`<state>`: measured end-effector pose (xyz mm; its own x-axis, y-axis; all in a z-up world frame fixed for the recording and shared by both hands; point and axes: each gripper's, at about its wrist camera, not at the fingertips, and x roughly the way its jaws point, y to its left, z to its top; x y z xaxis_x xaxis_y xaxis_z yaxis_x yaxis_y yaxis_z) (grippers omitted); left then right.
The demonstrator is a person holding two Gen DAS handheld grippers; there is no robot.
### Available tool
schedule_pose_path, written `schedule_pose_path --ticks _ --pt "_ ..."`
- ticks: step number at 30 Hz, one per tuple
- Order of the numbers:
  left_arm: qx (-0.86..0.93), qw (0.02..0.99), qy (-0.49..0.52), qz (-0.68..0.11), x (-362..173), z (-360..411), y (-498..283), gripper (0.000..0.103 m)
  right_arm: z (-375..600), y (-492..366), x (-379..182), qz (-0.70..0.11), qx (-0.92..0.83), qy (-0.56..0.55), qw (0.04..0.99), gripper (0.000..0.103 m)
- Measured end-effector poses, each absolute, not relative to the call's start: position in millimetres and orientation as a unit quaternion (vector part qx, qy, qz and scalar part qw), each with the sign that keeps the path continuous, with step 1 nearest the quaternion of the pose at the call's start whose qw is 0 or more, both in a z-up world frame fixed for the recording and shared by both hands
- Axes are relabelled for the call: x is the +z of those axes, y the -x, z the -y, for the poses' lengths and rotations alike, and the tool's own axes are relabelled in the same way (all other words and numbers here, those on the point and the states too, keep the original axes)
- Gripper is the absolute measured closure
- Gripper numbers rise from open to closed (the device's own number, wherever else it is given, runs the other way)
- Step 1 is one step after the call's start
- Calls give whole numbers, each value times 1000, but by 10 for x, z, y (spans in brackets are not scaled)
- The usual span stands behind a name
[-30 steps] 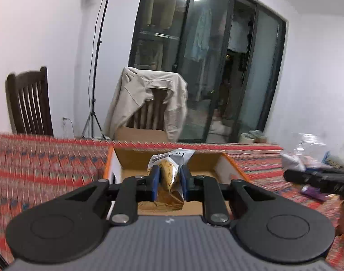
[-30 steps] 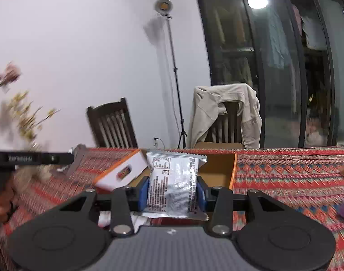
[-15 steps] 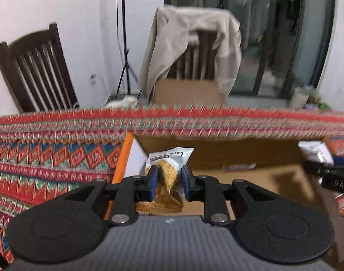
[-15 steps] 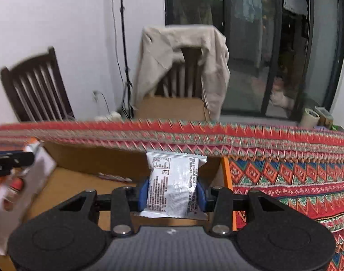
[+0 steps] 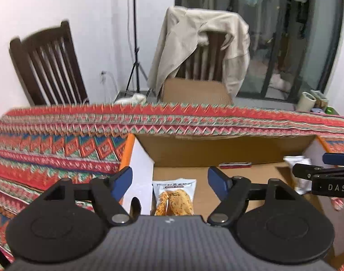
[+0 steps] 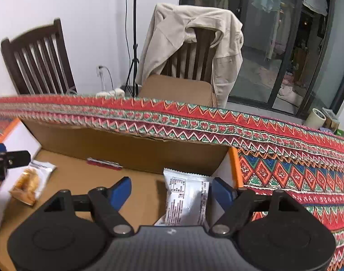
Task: Organize snacks
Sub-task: 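Withdraw both tools from the box back toward the snack pile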
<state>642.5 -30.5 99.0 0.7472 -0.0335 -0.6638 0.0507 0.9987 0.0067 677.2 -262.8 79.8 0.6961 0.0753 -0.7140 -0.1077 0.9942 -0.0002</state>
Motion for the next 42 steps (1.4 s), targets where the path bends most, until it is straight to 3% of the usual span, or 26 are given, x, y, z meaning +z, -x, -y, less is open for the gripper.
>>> schedule_pose_path --ticks 6,10,13,17,25,30,42 --pt "-56 954 13 -294 1615 210 -5689 20 2835 -6227 1248 -351 67 -7 934 19" --pt "-72 972 30 -221 1939 133 -4829 5 2997 -5583 1548 -308 83 -11 948 14" --pt "-68 977 68 -191 1965 -42 -4102 2 3098 -4921 1671 -267 94 -6 959 5" --pt "-54 981 83 -170 1720 -213 -3131 0 3209 -3932 1638 -220 109 -2 969 0" --pt "17 988 36 -150 1032 -170 -1791 0 3288 -2327 1119 -180 115 -55 975 0" --pt "21 988 -25 -151 722 -34 -1370 0 3176 -1709 689 -153 89 -62 982 0" --pt "-16 984 -35 -172 219 51 -905 0 2872 -980 13 -165 104 -37 980 0"
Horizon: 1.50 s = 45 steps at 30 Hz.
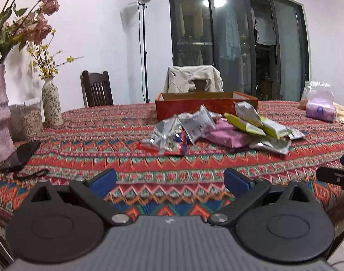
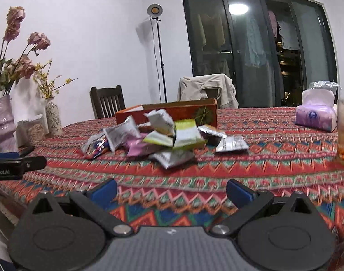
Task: Organize snacks
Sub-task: 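Withdraw both tools from the box back toward the snack pile, then grasp a white packet with the left tool while the right tool grasps another white packet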
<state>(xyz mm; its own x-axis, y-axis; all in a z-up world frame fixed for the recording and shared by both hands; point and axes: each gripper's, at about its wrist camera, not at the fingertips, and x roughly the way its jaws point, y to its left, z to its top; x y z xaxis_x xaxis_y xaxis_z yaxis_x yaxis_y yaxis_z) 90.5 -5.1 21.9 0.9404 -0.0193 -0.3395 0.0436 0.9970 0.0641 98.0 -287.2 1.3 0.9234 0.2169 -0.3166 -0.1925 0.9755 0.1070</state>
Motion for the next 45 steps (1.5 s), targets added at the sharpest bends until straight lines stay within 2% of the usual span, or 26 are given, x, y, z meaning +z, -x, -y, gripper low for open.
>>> schedule_pose_path --ticks 15,28,37,41,45 --pt "-31 980 -33 -194 171 65 -1028 0 2898 -982 -43 -157 95 -35 982 0" --pt "-63 972 -37 -225 247 191 -1671 0 2724 -1472 198 -163 123 -6 979 1" --pt "-71 967 -83 -229 348 324 -2366 24 2625 -2120 361 -189 132 8 973 15" --pt "-75 962 -96 -245 336 356 -2757 28 2564 -2487 418 -204 138 12 969 26" --pt "-95 959 -113 -243 355 406 -3037 27 2481 -2812 487 -211 141 20 967 30"
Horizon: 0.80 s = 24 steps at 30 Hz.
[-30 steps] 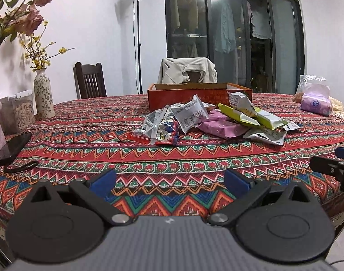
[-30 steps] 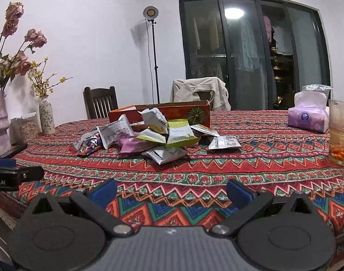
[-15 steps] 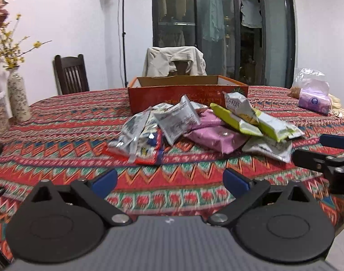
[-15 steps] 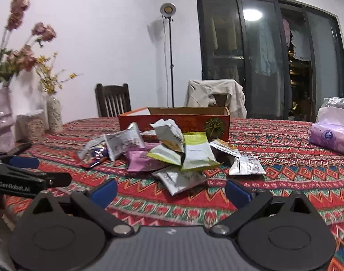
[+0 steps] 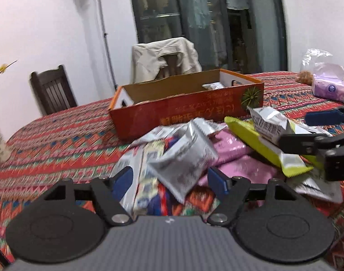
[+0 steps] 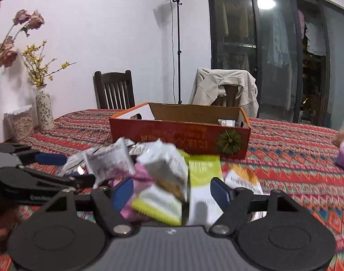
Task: Organize snacks
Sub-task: 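Grasp a white packet with the left tool while the right tool grasps another white packet, then carry both white packets into the box and open both tools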
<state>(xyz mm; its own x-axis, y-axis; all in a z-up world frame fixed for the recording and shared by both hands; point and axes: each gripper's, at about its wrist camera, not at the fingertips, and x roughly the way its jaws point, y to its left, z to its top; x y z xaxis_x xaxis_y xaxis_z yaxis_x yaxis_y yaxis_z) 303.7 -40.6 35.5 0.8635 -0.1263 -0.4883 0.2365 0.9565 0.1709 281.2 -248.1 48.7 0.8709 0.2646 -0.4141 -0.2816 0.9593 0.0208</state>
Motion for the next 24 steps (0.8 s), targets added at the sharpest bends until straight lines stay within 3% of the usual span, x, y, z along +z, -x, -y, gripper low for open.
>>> schedule_pose_path --ticks 4,6,10,24 --pt "-125 949 -128 -259 307 457 -3284 28 2392 -3077 487 -228 153 36 961 42" --pt "-133 946 -132 -264 291 477 -3389 39 2375 -3177 445 -242 162 40 956 57" --pt "-166 943 -135 -256 312 496 -3406 61 2384 -3281 410 -251 167 32 953 62" --pt "-171 949 -56 -259 691 336 -2996 62 2526 -3030 675 -222 191 11 956 65"
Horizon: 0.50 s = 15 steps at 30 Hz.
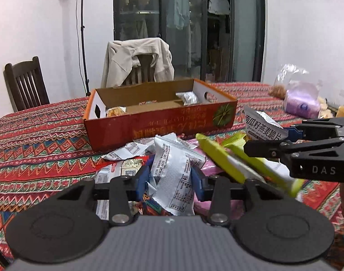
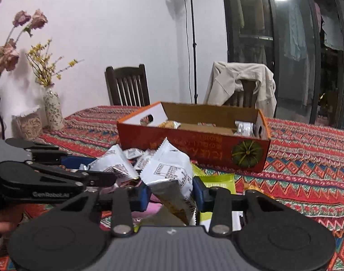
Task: Organize snacks
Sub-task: 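Carry both white packets into the box and open both tools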
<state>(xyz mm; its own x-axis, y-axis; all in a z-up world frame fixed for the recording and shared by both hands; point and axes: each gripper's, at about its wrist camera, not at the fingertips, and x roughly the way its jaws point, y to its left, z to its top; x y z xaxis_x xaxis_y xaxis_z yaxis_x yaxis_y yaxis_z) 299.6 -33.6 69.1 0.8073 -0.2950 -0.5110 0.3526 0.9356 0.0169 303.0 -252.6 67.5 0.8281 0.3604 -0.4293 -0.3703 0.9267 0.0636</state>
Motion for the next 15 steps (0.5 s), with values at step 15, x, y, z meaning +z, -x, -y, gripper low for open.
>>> schedule_pose_path --ticks 15 --pt "-175 964 -21 -200 1676 10 -3107 62 2995 -2991 1483 -163 200 -2 966 65"
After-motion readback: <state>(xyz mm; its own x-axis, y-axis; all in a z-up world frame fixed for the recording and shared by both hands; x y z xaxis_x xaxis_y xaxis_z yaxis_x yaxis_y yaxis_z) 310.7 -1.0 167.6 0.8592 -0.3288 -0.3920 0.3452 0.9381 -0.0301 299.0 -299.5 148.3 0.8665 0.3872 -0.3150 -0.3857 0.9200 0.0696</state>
